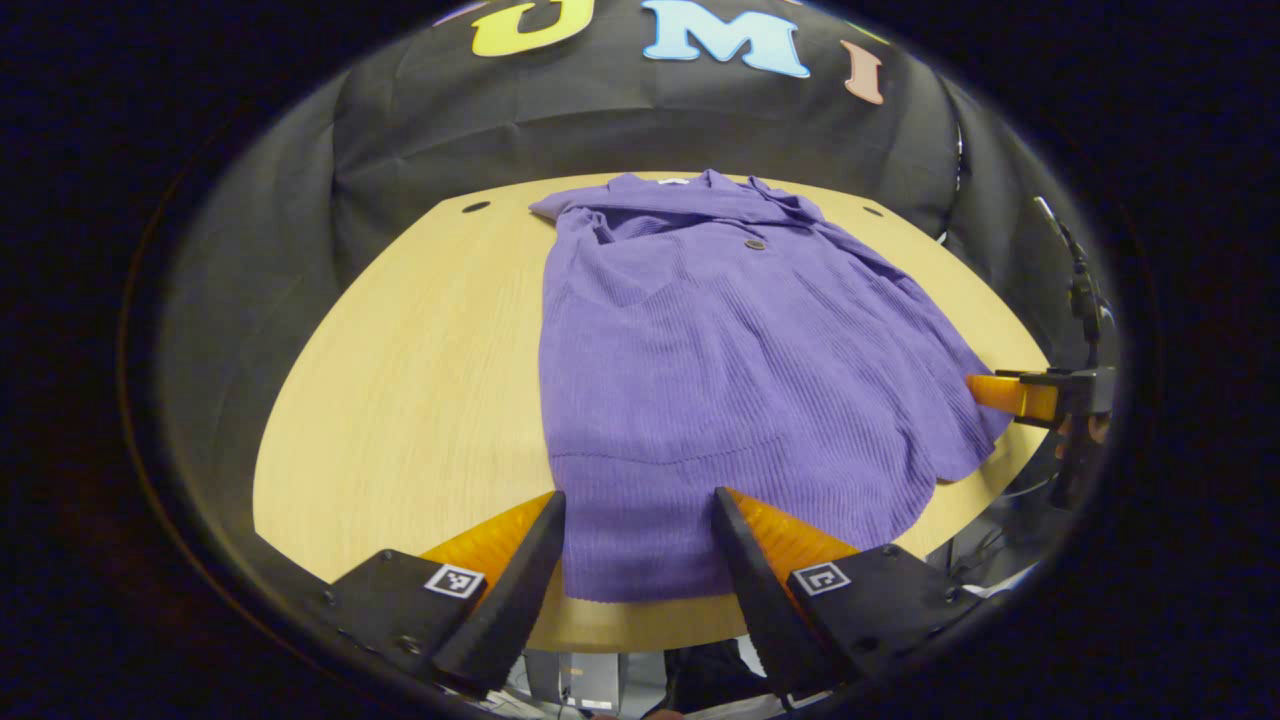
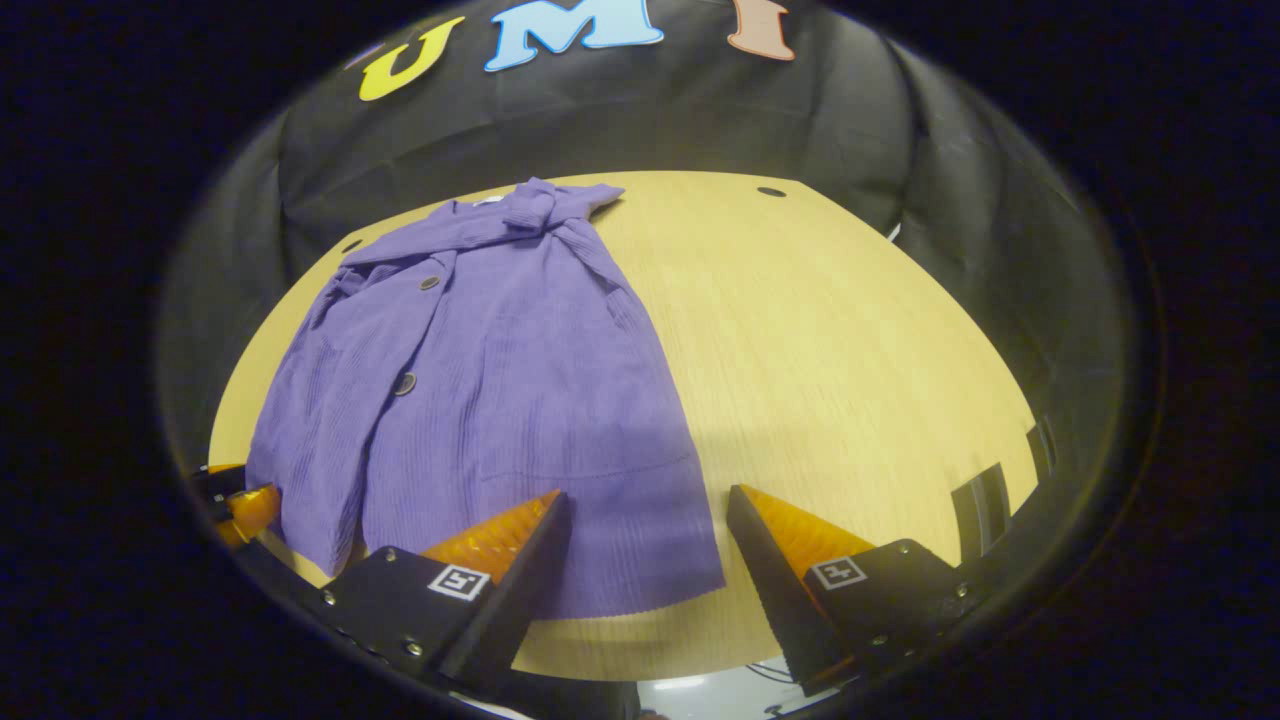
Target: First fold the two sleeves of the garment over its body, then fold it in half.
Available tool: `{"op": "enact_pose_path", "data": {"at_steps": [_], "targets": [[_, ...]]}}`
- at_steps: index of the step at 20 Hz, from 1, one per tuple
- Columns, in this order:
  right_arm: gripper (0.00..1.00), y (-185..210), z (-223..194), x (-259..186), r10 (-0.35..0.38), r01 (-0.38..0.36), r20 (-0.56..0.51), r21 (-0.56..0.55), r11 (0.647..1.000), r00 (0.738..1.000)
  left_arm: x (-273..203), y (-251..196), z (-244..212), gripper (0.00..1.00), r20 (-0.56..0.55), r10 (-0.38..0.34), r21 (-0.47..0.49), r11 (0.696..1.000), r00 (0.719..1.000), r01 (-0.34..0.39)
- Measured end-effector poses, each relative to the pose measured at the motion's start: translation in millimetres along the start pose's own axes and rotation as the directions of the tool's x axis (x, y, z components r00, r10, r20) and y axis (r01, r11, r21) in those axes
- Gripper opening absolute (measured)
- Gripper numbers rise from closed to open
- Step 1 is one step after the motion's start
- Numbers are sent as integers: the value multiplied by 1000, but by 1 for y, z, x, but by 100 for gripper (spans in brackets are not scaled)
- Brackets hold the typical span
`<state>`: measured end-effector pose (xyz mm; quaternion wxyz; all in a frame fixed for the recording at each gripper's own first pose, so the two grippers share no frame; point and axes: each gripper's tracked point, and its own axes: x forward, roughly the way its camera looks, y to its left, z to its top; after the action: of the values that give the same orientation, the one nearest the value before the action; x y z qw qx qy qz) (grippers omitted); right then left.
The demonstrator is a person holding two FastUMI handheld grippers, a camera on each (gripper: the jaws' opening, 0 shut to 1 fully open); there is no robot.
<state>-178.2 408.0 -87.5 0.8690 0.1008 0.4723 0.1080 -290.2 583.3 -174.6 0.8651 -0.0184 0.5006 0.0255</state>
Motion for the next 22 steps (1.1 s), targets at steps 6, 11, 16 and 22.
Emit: {"op": "enact_pose_path", "data": {"at_steps": [6, 11, 16, 22], "targets": [[75, 13, 1, 0, 25, -26, -46, -31, 999, 999, 3, -12, 3, 59, 15, -26, 15, 1000, 1000, 25], [3, 30, -1, 7, 35, -32, -47, 45, 998, 998, 3, -15, 5, 27, 25, -44, -3, 999, 999, 44], [3, 44, 6, -3, 110, -104, -55, 99, 990, 992, 5, -14, 9, 16, 13, -109, -75, 991, 994, 110], [2, 60, 28, -24, 159, -160, 14, 106, 981, 987, -22, -13, 57, 8, 112, -189, -137, 969, 976, 204]]}}
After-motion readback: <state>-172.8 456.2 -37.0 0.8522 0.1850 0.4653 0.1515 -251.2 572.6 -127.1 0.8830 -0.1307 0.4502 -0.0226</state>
